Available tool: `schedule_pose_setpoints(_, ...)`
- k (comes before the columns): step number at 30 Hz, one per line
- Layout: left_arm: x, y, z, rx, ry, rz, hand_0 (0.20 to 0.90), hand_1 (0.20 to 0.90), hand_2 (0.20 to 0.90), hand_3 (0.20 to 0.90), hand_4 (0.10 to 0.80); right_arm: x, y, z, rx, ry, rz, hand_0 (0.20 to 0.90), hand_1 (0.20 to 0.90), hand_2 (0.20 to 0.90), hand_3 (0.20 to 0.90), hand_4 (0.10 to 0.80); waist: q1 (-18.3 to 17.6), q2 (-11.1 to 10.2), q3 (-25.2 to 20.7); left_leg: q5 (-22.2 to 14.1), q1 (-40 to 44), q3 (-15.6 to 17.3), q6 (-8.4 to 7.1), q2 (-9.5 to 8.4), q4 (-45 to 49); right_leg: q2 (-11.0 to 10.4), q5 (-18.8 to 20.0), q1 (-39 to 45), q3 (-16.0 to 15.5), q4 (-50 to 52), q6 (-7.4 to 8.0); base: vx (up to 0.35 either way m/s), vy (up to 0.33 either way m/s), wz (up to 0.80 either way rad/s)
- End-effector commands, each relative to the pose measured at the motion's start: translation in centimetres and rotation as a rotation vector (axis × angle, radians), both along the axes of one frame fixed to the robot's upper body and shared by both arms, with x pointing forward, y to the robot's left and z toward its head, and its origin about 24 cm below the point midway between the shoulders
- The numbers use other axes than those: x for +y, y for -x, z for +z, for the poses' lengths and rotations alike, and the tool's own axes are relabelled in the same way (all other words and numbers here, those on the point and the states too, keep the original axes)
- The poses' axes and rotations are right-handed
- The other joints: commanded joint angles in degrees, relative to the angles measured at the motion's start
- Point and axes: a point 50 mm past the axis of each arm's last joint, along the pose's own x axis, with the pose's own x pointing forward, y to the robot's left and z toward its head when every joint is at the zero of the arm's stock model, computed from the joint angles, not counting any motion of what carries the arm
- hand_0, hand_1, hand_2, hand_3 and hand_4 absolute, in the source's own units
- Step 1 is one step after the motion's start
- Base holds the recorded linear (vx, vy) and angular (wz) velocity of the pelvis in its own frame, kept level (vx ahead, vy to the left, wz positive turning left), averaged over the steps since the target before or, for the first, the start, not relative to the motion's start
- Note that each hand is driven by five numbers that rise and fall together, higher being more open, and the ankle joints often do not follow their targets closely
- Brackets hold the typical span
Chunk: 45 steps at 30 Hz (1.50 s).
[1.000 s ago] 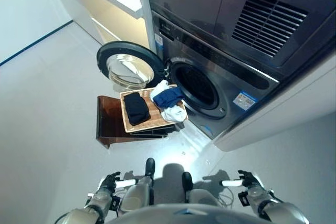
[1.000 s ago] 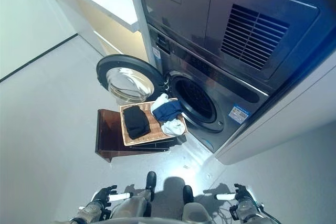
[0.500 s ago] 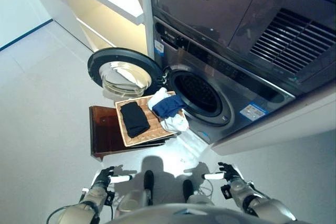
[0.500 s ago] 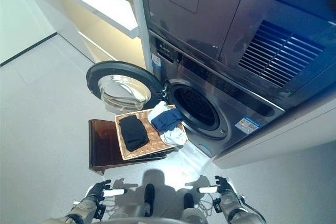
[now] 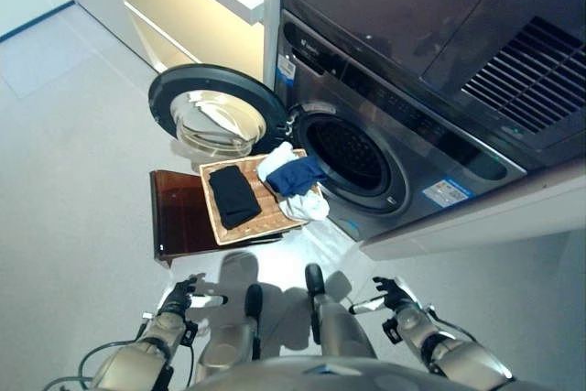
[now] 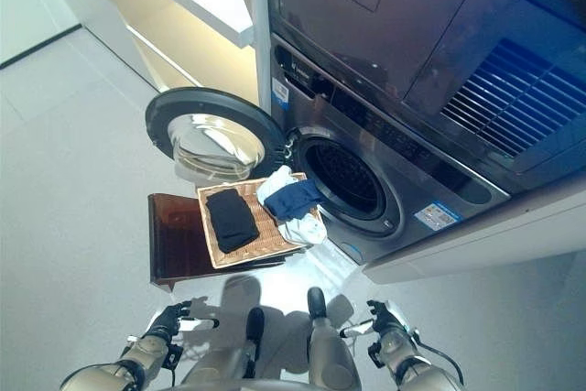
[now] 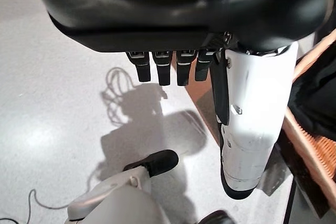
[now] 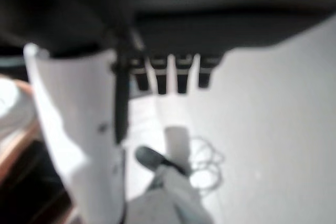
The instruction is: Pick up the clothes and place them into the washing machine
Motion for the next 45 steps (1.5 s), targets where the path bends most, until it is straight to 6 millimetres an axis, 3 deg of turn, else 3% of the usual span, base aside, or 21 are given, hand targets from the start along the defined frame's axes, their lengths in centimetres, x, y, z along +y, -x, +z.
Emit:
schedule_pose_setpoints(1, 0.1, -2.0, 0.9, -0.081, -0.034, -0.037, 0.9, 0.9, 0.9, 0.9, 0.8, -0.8, -3.2, 1.8, -0.094, 0.086, 0.094, 0.9, 0.9, 0.9, 0.9, 0.8, 0.1, 0.3, -0.3, -4.3, -1.1, 0.5, -4.96, 2.58, 3.2, 1.4, 3.2, 1.3, 1.8, 0.8, -0.62, 0.066, -0.122, 0.24)
schedule_pose_setpoints(5, -0.5, -2.3, 0.9, -0.087, -0.018, -0.053, 0.9, 0.9, 0.9, 0.9, 0.8, -1.4, -3.9, 2.3, -0.114, 0.116, 0.124, 0.9, 0.9, 0.9, 0.9, 0.8, 0.1, 1.0, -1.0, -2.6, -0.9, -1.1, -5.48, 3.4, 0.7, 1.2, 3.0, 2.3, -0.7, -0.4, -0.93, 0.05, -0.079, 0.32)
schedule_pose_setpoints(8, -0.6, -2.9, 1.2, -0.106, -0.025, -0.052, 0.9, 0.9, 0.9, 0.9, 0.8, -1.3, -5.6, 3.4, -0.168, 0.17, 0.198, 0.9, 0.9, 0.9, 0.9, 0.8, 0.0, 1.6, -0.7, -1.5, -1.9, -1.5, -5.85, 3.7, -0.5, 0.8, 2.7, 1.0, -2.3, 0.5, -0.93, -0.023, -0.02, 0.18)
schedule_pose_setpoints(17, -3.6, -6.4, 2.5, -0.218, -0.009, -0.146, 0.9, 0.9, 0.9, 0.9, 0.8, -0.9, -15.3, 12.0, -0.472, 0.66, 0.664, 0.9, 0.9, 0.9, 0.9, 0.8, 0.5, 3.3, 2.8, 0.4, -7.4, -2.0, -6.11, 3.21, -0.7, 0.0, 4.1, -3.8, -2.9, 1.0, -0.33, -0.038, 0.009, 0.05)
schedule_pose_setpoints(24, -4.5, -8.5, 3.7, -0.282, 0.02, -0.163, 0.9, 0.9, 0.9, 0.9, 0.8, -0.1, -19.2, 17.0, -0.554, 0.914, 0.836, 0.9, 0.9, 0.9, 0.9, 0.8, 1.5, 3.8, 4.7, 0.9, -9.6, -2.5, -6.69, 3.19, -0.7, 0.1, 3.9, -5.9, -3.2, 1.9, -0.47, -0.001, -0.002, 0.06)
schedule_pose_setpoints(27, -4.8, -9.6, 4.4, -0.315, 0.025, -0.167, 0.9, 0.9, 0.9, 0.9, 0.8, 0.1, -20.2, 18.6, -0.586, 0.973, 0.845, 0.9, 0.9, 0.9, 0.9, 0.8, 1.6, 3.9, 5.9, 1.3, -10.6, -2.8, -7.12, 3.29, -0.7, 0.4, 3.3, -7.0, -3.8, 3.2, -0.65, -0.011, -0.027, 0.17)
schedule_pose_setpoints(28, -6.0, -10.2, 4.6, -0.316, 0.026, -0.187, 0.9, 0.9, 0.9, 0.9, 0.8, 1.3, -20.6, 18.9, -0.627, 0.962, 0.863, 0.9, 0.9, 0.9, 0.9, 0.8, 1.2, 3.4, 6.2, 1.3, -10.8, -2.8, -7.31, 3.49, -0.7, 0.6, 3.1, -7.4, -4.0, 3.5, -0.76, -0.007, -0.037, 0.12)
schedule_pose_setpoints(33, -7.2, -11.4, 5.4, -0.361, 0.035, -0.196, 0.9, 0.9, 0.9, 0.9, 0.8, 1.8, -21.2, 20.1, -0.674, 1.034, 0.882, 0.9, 0.9, 0.9, 0.9, 0.8, 1.1, 3.5, 7.3, 1.8, -12.0, -3.6, -7.67, 3.57, -0.7, 0.6, 2.6, -8.4, -4.9, 4.1, -0.78, 0.007, -0.036, 0.18)
schedule_pose_setpoints(34, -7.4, -8.9, 3.7, -0.304, 0.024, -0.224, 0.9, 0.9, 0.9, 0.9, 0.8, 1.3, -21.3, 20.7, -0.697, 1.054, 0.859, 0.9, 0.9, 0.9, 0.9, 0.8, 1.6, 3.7, 7.7, 2.0, -12.5, -4.2, -7.84, 3.54, -0.7, 0.4, 2.5, -8.6, -5.4, 4.2, -0.79, -0.005, -0.027, 0.19)
schedule_pose_setpoints(41, -9.6, -9.8, 4.4, -0.362, 0.044, -0.268, 0.9, 0.9, 0.9, 0.9, 0.8, 1.8, -21.8, 22.0, -0.788, 1.101, 0.829, 0.9, 0.9, 0.9, 0.9, 0.8, 1.9, 4.3, 8.9, 2.6, -13.8, -4.9, -7.96, 3.23, -0.7, 0.1, 2.7, -9.6, -5.8, 4.3, -0.69, -0.021, -0.017, 0.11)
schedule_pose_setpoints(42, -9.3, -8.6, 3.5, -0.329, 0.035, -0.251, 0.9, 0.9, 0.9, 0.9, 0.8, 2.0, -21.9, 22.6, -0.846, 1.085, 0.807, 0.9, 0.9, 0.9, 0.9, 0.8, 2.0, 4.4, 9.1, 2.9, -14.2, -5.1, -8.04, 3.16, -0.7, 0.0, 2.7, -9.8, -6.0, 4.4, -0.67, -0.022, -0.011, 0.08)
schedule_pose_setpoints(45, -10.5, -8.6, 3.5, -0.34, 0.051, -0.276, 0.9, 0.9, 0.9, 0.9, 0.8, 1.8, -21.7, 22.9, -0.918, 1.074, 0.737, 0.9, 0.9, 0.9, 0.9, 0.8, 2.1, 4.7, 9.1, 2.9, -14.4, -5.3, -8.04, 2.92, -0.7, -0.1, 2.6, -10.0, -6.1, 4.4, -0.67, -0.012, -0.005, 0.08)
